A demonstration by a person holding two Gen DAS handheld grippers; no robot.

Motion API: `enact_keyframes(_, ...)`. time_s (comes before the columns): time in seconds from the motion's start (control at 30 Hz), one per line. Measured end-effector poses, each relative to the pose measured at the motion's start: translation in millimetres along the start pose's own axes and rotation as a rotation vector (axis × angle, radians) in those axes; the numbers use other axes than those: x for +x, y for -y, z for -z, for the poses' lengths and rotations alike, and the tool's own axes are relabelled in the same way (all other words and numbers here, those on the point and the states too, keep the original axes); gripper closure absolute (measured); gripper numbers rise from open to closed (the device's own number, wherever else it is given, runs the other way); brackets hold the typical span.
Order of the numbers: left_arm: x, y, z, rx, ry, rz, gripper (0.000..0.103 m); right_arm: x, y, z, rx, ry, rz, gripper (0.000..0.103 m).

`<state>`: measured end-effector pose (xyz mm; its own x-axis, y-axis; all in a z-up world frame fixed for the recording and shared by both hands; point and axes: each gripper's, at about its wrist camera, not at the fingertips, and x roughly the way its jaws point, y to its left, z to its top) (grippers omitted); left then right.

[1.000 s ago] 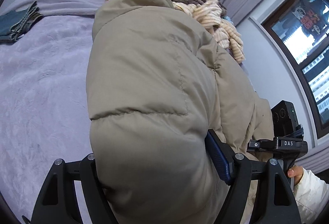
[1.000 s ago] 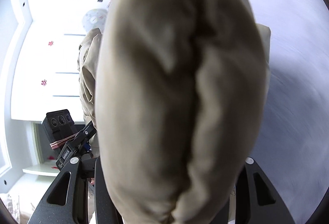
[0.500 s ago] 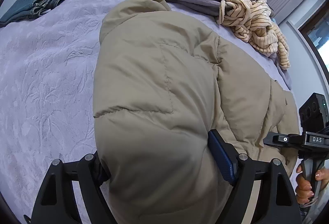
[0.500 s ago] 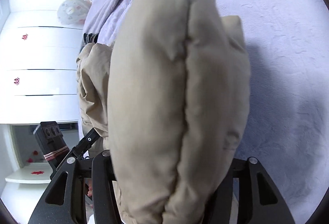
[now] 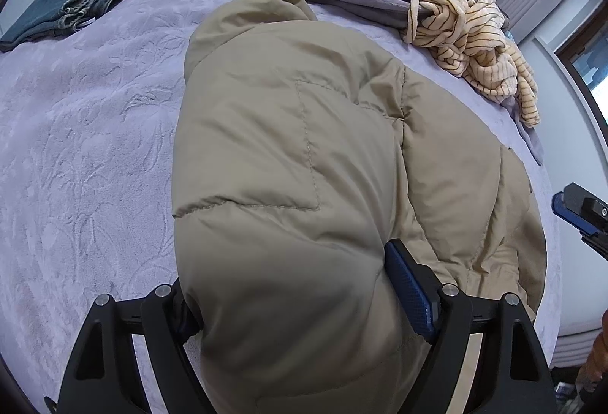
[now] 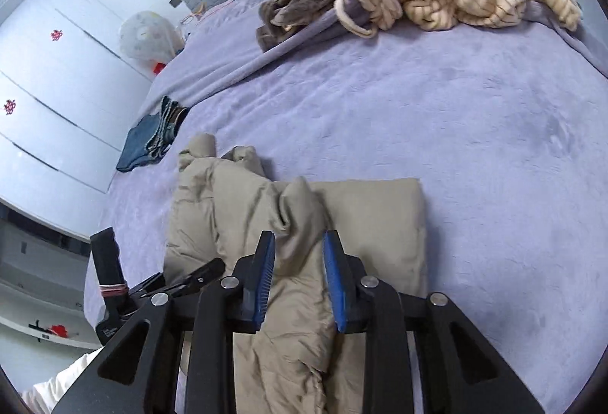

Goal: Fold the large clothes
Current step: 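Lay the folded bundle down and press it flat with both tools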

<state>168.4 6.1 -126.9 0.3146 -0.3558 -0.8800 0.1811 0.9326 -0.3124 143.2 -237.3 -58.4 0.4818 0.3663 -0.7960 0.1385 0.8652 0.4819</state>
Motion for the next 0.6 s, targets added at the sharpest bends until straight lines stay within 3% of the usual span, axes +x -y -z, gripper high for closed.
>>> enact_keyframes(0.1,-7,2,-3,-0.002,-0.006,-0.041,0.018,24,-5,-5,0.008,-0.04,0.0,0.082)
enact_keyframes(0.27,-35,-4,-19,-0.028,0.11,-0.086,0.018,56,13,5,0.063,-0.1,0.077,0.087)
enact_keyframes(0.3,-33,-4,-23,-0.022,0.116,-0.095,0.018,62,19,6,0.076,-0.11,0.086,0.092)
enact_keyframes(0.37,-22,-2,-30,-0.014,0.087,-0.105,0.018,70,29,10,0.096,-0.129,0.103,0.102)
enact_keyframes(0.6,4,20,-24,0.08,0.074,-0.166,0.013,94,48,22,0.103,-0.162,0.12,0.103)
